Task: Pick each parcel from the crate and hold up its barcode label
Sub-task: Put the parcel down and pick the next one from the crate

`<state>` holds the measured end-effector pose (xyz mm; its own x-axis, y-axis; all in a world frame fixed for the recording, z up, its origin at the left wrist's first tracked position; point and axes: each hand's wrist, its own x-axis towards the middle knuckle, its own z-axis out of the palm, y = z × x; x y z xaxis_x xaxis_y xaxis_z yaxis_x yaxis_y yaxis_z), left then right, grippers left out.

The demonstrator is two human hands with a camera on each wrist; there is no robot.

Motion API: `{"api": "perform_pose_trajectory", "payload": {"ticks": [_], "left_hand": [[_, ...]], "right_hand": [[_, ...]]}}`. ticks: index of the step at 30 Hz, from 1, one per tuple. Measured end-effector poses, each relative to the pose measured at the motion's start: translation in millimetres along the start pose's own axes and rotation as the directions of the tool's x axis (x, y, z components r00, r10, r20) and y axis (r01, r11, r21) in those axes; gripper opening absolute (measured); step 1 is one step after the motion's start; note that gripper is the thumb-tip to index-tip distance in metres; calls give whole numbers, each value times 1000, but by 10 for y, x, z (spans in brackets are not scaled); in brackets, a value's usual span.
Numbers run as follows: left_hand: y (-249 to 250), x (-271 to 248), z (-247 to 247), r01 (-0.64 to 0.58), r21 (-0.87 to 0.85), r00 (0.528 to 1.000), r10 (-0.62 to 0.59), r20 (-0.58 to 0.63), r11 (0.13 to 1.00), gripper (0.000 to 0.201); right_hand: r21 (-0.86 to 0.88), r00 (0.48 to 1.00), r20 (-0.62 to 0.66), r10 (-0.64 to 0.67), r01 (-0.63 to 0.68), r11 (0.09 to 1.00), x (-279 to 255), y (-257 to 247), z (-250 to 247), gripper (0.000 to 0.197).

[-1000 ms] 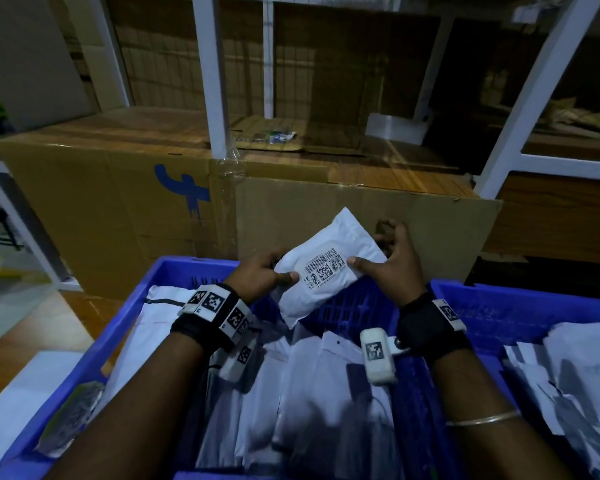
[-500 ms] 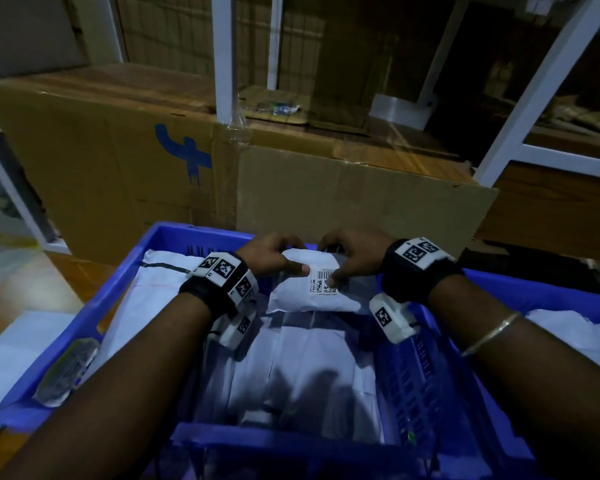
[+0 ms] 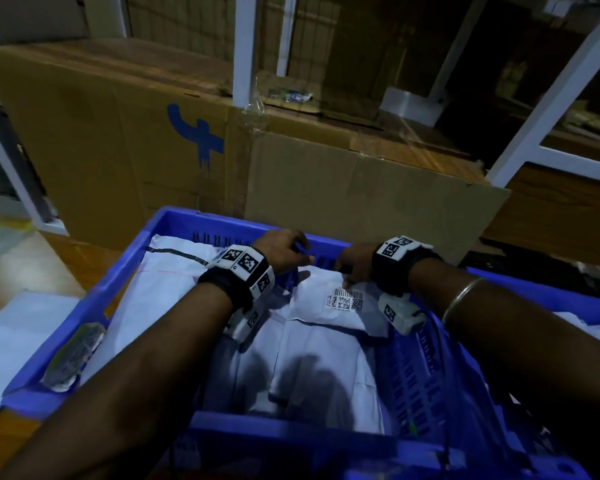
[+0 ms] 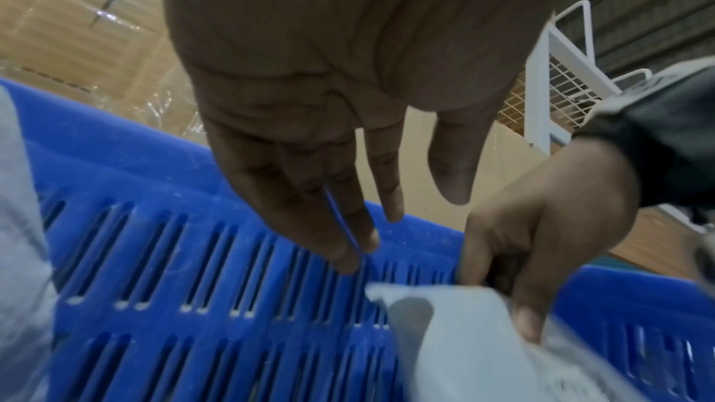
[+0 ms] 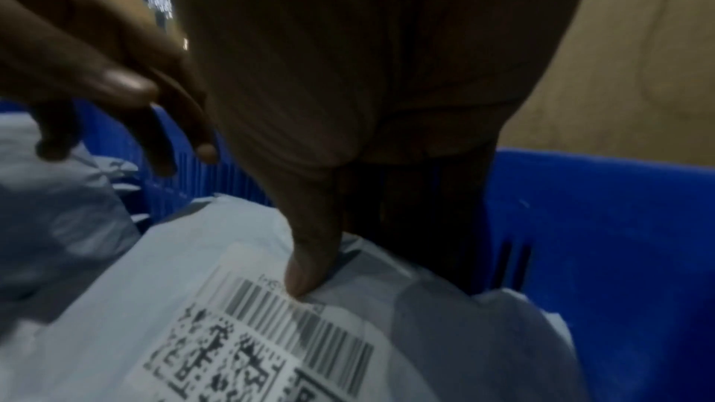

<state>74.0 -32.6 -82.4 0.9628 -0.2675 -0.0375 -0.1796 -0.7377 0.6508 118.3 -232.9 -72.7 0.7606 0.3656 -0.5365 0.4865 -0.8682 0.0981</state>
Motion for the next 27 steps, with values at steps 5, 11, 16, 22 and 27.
{"api": "perform_pose_trajectory", "payload": {"ticks": [5,11,16,22,27], "left_hand": [[15,26,36,0,13,999,-1,46,1000,33],[31,27,58,-4,55,998,1,55,998,32],[56,14,45,-5,59,998,2,64,998,33],[58,-8,32,-4,57,997,0,79,998,30],[65,-23,16,6,66,996,-12,92,998,34]], "right_hand": [[-57,994,-67,89,-93,994,97,-78,156,24],[-88,989,-128,80,-91,992,138,-163,230,27],[-78,987,-137,78,-89,993,33,-230,129,36],[-66,997,-71,-2,-3,998,-1,-357,338,40],[-82,997,-49,-58,53,995,-11,-406,388,41]]}}
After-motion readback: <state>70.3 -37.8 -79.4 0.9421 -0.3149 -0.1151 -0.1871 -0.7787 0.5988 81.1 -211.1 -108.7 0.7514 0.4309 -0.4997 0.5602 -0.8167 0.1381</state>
